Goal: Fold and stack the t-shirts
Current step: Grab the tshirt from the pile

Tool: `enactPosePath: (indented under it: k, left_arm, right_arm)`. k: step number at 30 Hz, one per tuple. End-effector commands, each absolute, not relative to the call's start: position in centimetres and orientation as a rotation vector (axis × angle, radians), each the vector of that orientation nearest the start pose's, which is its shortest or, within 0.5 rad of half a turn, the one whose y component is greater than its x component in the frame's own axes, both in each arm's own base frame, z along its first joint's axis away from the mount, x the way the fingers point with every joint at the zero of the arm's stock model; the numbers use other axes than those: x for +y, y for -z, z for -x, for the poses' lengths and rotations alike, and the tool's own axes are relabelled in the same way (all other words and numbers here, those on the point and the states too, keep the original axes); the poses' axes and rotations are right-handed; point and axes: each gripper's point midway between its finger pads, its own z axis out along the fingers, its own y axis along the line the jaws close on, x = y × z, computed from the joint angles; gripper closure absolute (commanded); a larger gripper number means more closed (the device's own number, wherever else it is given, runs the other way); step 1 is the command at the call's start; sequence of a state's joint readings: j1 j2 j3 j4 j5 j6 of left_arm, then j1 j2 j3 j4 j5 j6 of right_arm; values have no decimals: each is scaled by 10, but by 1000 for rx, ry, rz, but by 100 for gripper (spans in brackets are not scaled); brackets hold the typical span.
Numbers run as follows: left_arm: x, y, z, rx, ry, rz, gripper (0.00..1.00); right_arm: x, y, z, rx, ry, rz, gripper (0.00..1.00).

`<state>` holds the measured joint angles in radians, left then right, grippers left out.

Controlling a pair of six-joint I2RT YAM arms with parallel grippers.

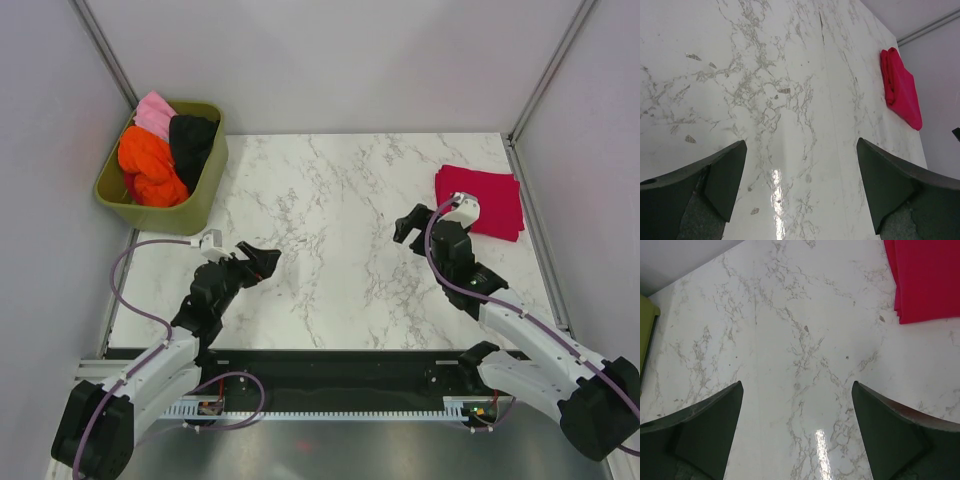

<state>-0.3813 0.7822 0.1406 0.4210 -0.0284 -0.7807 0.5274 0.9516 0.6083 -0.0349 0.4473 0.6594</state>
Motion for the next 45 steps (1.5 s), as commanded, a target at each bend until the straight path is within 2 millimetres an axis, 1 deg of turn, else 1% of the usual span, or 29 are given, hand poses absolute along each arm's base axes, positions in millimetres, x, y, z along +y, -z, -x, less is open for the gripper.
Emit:
enactPosePath:
  k: [1,10,11,13,14,17,19,20,21,22,23,24,25,26,27,28,29,30,32,34,35,36,37,38,40,41,42,44,45]
  left_arm:
    - [-131,-128,-277,1774,794,420,1]
    - [-119,-126,-283,1781,721,489,0]
    - [-114,-118,-281,1819,690,529,0]
    - [-97,-116,-284,1811,609,651,0]
    - [-92,-119,-284,1807,599,695,0]
    - [-91,-140,-288,1777,620,694,0]
    - [-88,-160,-294,1776,598,715,0]
    - [-82,-186,-302,1728,573,739,0]
    - [-77,-172,-303,1804,492,763,1]
    - [-73,-178,-307,1816,459,771,2]
    - [-66,-183,-313,1827,411,775,2]
    - [-64,-215,-325,1790,413,777,3]
    - [-60,-202,-328,1867,348,790,5]
    - [-53,-231,-341,1822,343,796,6]
    - [-49,-237,-346,1826,330,803,7]
    - [-43,-232,-353,1857,296,822,9]
    - [-30,-240,-359,1834,282,860,9]
    - [-28,-259,-369,1804,313,864,10]
    - [-10,-274,-387,1777,326,919,12]
    - [2,-281,-399,1763,324,954,15]
    - [11,-283,-413,1761,307,973,16]
    - [12,-284,-418,1765,294,976,18]
    - [32,-281,-424,1753,249,1021,18]
    - [39,-279,-435,1756,220,1035,18]
    - [49,-273,-446,1763,185,1063,18]
    - [54,-277,-453,1748,185,1074,18]
    - [57,-262,-462,1777,164,1088,17]
    - [61,-261,-474,1776,155,1096,16]
    - [62,-248,-482,1804,141,1107,15]
  right_arm:
    - [113,-191,-314,1834,-348,-465,2]
    - [115,-182,-317,1873,-330,-459,2]
    - [116,-182,-317,1877,-331,-453,2]
    - [118,-180,-317,1881,-335,-448,2]
    - [117,-181,-317,1879,-334,-449,2]
    - [120,-180,-318,1884,-345,-445,2]
    - [123,-180,-317,1887,-367,-447,2]
    - [124,-181,-316,1884,-376,-444,2]
    - [124,-181,-316,1882,-381,-441,2]
    - [124,-180,-316,1878,-382,-444,2]
    - [124,-181,-316,1877,-380,-442,2]
    - [123,-181,-316,1877,-378,-439,2]
    - [124,-181,-317,1876,-379,-439,2]
    - [123,-181,-317,1876,-378,-438,2]
    - [124,-182,-317,1875,-379,-435,2]
    - [124,-182,-317,1874,-381,-437,2]
    - [124,-184,-316,1871,-385,-434,2]
    - [125,-185,-316,1871,-394,-432,2]
    - [127,-186,-314,1870,-413,-429,2]
    - [130,-188,-313,1869,-438,-424,2]
    - [132,-190,-312,1868,-451,-422,2]
    - [134,-192,-311,1865,-472,-416,2]
    - [135,-194,-310,1862,-485,-416,2]
    - [135,-194,-309,1860,-491,-416,2]
    - [137,-197,-308,1853,-509,-415,2]
    - [136,-196,-307,1853,-509,-415,2]
    - [137,-196,-308,1856,-510,-413,2]
    - [140,-194,-307,1867,-519,-408,2]
    - [141,-193,-308,1872,-521,-405,2]
